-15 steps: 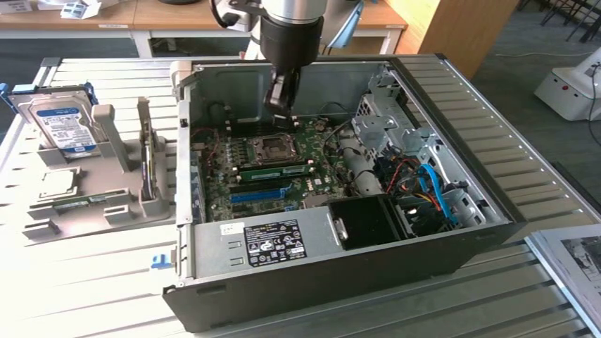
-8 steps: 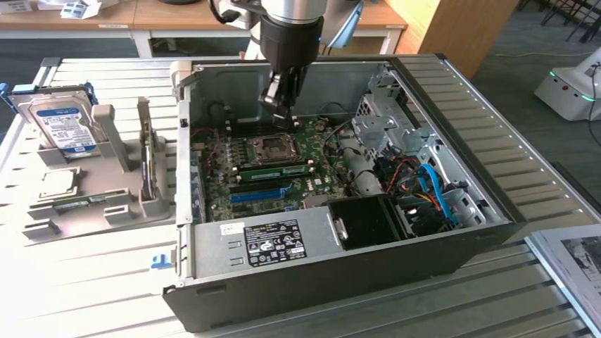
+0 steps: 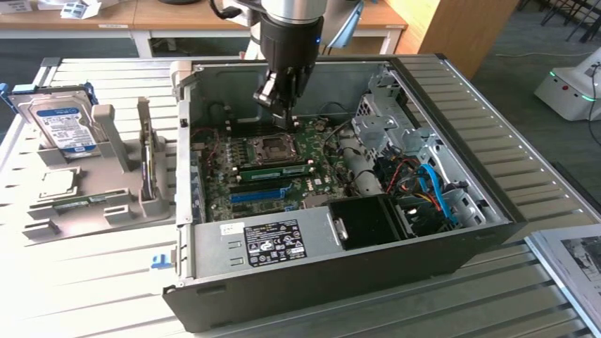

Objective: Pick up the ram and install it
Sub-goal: 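Press down the ram until it locks into place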

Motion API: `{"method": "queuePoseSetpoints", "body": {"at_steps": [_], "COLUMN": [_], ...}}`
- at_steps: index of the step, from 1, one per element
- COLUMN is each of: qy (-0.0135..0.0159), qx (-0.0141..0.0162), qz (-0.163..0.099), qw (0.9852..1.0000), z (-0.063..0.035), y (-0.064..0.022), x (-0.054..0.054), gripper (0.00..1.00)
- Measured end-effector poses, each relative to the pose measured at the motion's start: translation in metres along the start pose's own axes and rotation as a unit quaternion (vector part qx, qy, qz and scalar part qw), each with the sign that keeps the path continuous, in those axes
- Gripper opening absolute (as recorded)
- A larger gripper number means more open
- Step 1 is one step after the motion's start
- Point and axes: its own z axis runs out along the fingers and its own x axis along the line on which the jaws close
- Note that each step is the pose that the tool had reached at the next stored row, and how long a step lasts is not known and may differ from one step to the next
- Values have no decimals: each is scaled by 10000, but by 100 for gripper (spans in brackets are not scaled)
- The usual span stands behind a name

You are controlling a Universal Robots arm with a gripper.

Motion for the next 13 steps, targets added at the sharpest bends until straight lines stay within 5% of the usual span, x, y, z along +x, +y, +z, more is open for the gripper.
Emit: {"method": "queuePoseSetpoints", "body": {"at_steps": [7,13], "qy": [-2,-2], "qx": [14,27], "qz": [595,1125], "qw": [9982,9936], "z": [0,0], "y": [0,0], "x": [0,0], "gripper": [10,10]}}
